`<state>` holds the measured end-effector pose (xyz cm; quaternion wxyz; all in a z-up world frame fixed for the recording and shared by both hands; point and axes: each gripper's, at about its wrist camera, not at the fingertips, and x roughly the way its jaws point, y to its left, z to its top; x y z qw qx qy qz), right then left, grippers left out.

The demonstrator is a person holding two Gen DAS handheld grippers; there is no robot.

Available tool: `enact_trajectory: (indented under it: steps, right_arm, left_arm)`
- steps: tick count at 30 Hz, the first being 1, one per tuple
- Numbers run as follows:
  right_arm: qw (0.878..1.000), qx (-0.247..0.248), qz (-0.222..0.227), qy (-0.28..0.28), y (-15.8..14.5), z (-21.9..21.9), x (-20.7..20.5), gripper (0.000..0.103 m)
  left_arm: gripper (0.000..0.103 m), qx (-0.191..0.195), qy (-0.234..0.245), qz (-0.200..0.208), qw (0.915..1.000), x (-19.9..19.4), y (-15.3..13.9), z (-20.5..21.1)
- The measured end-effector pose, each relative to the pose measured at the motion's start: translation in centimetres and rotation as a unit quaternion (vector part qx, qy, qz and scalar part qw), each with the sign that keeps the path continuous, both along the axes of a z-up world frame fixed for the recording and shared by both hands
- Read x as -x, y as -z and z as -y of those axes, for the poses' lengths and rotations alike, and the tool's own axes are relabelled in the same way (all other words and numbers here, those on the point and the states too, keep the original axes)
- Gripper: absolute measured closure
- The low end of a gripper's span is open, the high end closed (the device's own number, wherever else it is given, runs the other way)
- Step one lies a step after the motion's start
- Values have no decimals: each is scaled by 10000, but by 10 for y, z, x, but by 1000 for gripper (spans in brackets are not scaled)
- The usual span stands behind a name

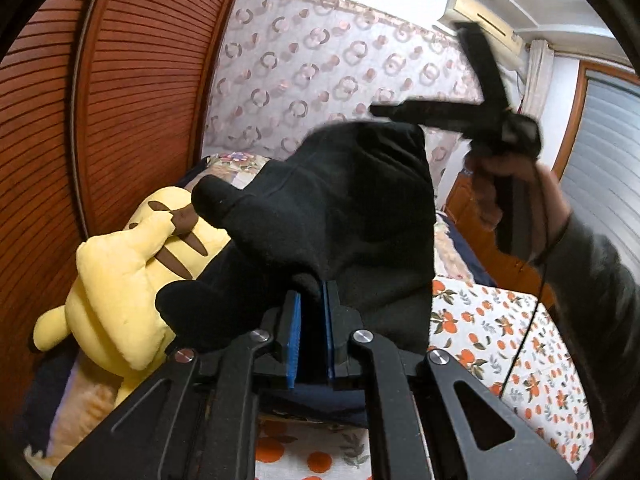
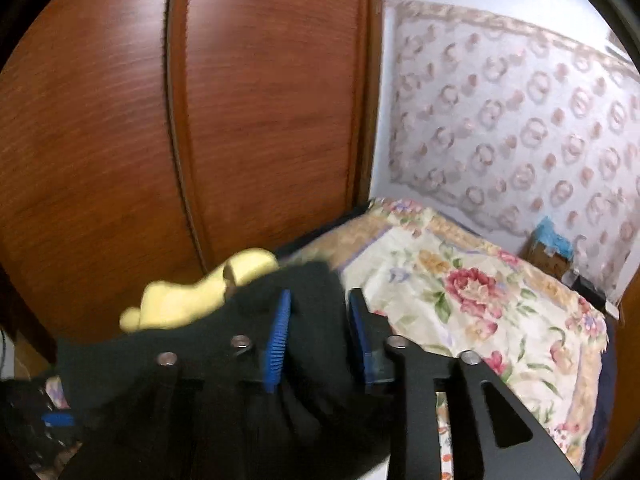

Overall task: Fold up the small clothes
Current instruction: 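Carry the folded T-shirt with both grippers onto the clothes stack, then open both grippers and withdraw from the stack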

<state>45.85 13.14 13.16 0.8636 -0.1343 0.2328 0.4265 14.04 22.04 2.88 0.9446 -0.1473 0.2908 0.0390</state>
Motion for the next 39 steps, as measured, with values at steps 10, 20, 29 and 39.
enact_trajectory:
  steps: [10, 20, 29, 39]
  right_arm:
    - [9992, 258, 49, -317, 32, 21, 17, 52]
    - [9993, 227, -277, 68, 55, 4, -11, 46]
    - [9999, -71, -78, 58, 36, 52, 65, 39]
    - [9988, -410, 32, 275, 31, 137, 164, 26]
  left_arm:
    - [71, -195, -113, -3, 9997, 0, -1, -3]
    - [16, -537, -144, 159, 9983, 19, -22, 9]
    - [13, -893, -134, 262, 9956, 36, -39, 28]
    - [13, -1024, 146, 378, 9939, 53, -47, 57]
